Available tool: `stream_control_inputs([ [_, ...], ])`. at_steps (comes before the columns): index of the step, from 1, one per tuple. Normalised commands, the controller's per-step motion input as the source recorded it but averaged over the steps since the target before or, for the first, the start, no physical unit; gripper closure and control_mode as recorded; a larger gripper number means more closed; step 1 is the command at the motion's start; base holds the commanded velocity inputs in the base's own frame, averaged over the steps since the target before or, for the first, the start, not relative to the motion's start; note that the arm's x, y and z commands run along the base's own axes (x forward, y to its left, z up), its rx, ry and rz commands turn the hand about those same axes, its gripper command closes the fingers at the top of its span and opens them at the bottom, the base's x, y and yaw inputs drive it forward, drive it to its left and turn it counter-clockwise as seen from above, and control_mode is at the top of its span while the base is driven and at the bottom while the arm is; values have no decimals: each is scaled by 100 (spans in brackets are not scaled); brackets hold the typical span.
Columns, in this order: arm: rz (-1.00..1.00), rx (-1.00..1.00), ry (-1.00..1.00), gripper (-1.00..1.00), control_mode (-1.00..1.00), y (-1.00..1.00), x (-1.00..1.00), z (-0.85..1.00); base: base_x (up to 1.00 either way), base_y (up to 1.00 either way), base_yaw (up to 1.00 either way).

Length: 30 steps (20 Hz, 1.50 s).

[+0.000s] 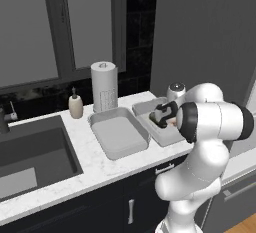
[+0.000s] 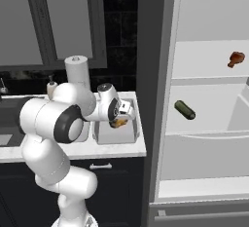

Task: Place one cucumber and one chicken drumstick in each tupperware on the nearby counter, to pack two identical lunches.

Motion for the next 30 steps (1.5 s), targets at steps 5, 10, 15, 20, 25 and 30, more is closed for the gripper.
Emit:
stream_control_inputs([
  [5, 0, 0, 0, -100, -100, 0, 0, 13, 0, 0, 0],
  [10, 0, 0, -3, -100, -100, 0, -8, 68, 0, 0, 0],
  [15, 1, 7, -8, -100, -100, 0, -28, 100, 0, 0, 0],
  [20, 8, 16, -10, -100, -100, 22, -53, 92, 0, 0, 0],
  [25, 16, 11, 1, -100, -100, 59, -78, 52, 0, 0, 0],
  [30, 12, 5, 6, -100, -100, 55, -81, 10, 0, 0, 0],
])
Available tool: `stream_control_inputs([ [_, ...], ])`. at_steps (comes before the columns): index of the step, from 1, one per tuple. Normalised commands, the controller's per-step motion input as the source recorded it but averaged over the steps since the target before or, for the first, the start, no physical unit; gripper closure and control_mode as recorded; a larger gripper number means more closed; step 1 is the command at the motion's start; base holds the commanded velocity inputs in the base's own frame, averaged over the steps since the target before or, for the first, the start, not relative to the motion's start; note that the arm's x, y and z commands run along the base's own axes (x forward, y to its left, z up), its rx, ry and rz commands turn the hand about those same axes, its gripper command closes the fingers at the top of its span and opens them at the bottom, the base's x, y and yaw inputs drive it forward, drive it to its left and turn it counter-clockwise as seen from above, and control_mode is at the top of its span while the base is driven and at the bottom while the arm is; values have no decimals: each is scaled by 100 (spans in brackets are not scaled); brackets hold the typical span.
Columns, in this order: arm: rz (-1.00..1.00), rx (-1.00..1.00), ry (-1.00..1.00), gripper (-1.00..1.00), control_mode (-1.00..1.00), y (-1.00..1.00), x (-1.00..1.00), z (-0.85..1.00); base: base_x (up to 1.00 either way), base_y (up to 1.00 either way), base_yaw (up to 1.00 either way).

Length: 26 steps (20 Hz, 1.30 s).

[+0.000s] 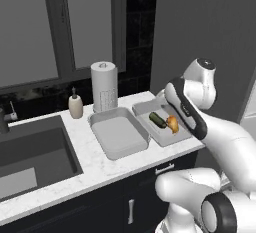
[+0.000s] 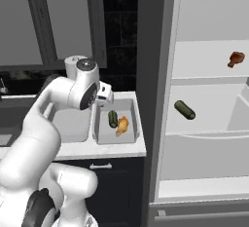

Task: Place one cucumber and one chicken drumstick in each tupperware on the nearby counter, to pack two identical lunches.

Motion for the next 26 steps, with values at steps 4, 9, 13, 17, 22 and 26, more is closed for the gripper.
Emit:
stream_control_inputs([
  [4, 6, -11, 11, -100, -100, 10, -99, 51, 0, 0, 0],
  [9, 1, -12, 5, -100, -100, -4, -100, 52, 0, 0, 0],
  [13, 1, -3, 0, -100, -100, -1, -100, 44, 0, 0, 0],
  [17, 2, 0, -1, -100, -100, 0, -100, 11, 0, 0, 0],
  [22, 1, 0, -1, -100, -100, 0, -44, 0, 0, 0, 0],
  [26, 0, 0, 0, -100, -100, 0, 0, 0, 0, 0, 0],
])
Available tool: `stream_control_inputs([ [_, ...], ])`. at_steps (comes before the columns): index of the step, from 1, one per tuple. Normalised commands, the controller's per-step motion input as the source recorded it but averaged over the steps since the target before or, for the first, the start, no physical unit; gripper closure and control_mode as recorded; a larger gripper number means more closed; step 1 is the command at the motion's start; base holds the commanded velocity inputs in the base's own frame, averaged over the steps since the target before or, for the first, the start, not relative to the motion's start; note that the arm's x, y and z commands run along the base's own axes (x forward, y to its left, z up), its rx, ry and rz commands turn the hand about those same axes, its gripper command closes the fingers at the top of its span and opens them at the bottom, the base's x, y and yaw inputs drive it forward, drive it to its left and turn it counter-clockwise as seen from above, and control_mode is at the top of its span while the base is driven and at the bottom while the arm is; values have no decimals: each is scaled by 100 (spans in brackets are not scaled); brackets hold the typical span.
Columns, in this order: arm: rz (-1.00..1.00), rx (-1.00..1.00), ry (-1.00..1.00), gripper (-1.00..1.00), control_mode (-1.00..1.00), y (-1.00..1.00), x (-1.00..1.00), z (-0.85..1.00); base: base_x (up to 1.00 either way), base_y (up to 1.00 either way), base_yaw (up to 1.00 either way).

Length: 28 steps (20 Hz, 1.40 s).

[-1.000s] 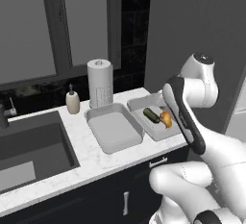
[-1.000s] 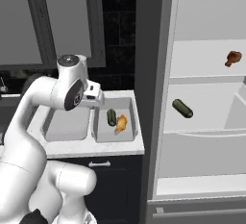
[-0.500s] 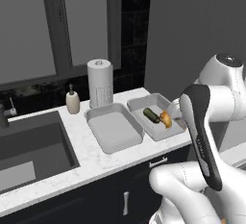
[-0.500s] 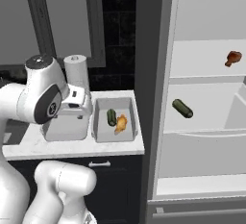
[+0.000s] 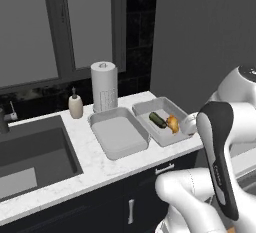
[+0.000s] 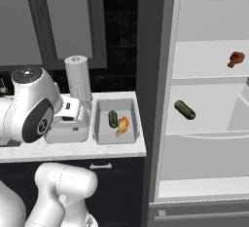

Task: Place one cucumber and one chicken drumstick in each tupperware on the nearby counter, to pack two identical lunches.

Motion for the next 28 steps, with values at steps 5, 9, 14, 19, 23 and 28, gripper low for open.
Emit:
stream_control_inputs([
  [5, 0, 0, 0, -100, 100, 0, 0, 0, -57, -40, -11],
  [9, 0, 0, 0, -100, 100, 0, 0, 0, -73, -91, -24],
  [14, 0, 0, 0, -100, 100, 0, 0, 0, -15, -100, -27],
  [19, 0, 0, 0, -100, 100, 0, 0, 0, 45, -84, -7],
  [23, 0, 0, 0, -100, 100, 0, 0, 0, 31, -52, 9],
  [28, 0, 0, 0, -100, 100, 0, 0, 0, 19, -19, 12],
])
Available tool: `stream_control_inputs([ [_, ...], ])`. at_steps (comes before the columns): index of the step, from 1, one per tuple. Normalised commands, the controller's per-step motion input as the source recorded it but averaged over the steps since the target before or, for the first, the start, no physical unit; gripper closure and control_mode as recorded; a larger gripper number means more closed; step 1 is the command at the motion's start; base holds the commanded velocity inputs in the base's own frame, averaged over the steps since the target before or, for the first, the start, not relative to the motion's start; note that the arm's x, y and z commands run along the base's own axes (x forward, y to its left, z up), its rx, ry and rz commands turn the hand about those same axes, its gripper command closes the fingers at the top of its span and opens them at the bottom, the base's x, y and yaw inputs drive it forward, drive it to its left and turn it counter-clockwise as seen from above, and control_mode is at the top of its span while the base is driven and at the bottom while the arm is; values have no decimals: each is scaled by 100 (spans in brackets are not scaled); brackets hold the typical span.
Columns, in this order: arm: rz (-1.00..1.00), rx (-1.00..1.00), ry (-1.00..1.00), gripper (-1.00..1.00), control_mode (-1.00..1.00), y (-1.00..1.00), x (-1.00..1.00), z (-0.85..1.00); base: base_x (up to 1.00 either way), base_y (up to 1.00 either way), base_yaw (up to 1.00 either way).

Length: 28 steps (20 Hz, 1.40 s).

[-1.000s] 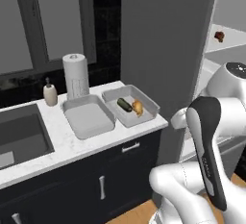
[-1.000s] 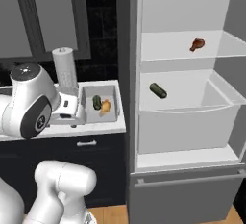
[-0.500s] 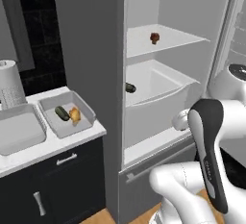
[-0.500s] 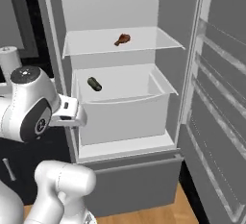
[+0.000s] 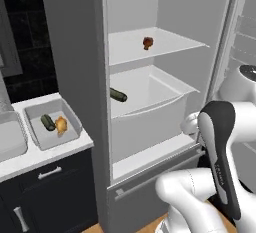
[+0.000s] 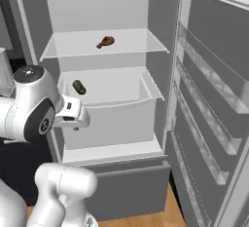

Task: Place one cucumber and one chicken drumstick in each tupperware on the nearby counter, to pack two identical lunches.

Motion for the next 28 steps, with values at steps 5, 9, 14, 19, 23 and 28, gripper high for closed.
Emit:
stream_control_inputs([
  [5, 0, 0, 0, -100, 100, 0, 0, 0, 56, -26, 29],
  [9, 0, 0, 0, -100, 100, 0, 0, 0, 60, -30, 27],
  [14, 0, 0, 0, -100, 100, 0, 0, 0, 40, -21, 27],
  [19, 0, 0, 0, -100, 100, 0, 0, 0, 15, -11, 27],
  [23, 0, 0, 0, -100, 100, 0, 0, 0, 35, 0, 20],
  [28, 9, 0, -1, -100, -100, -6, 19, 5, 9, 0, 7],
])
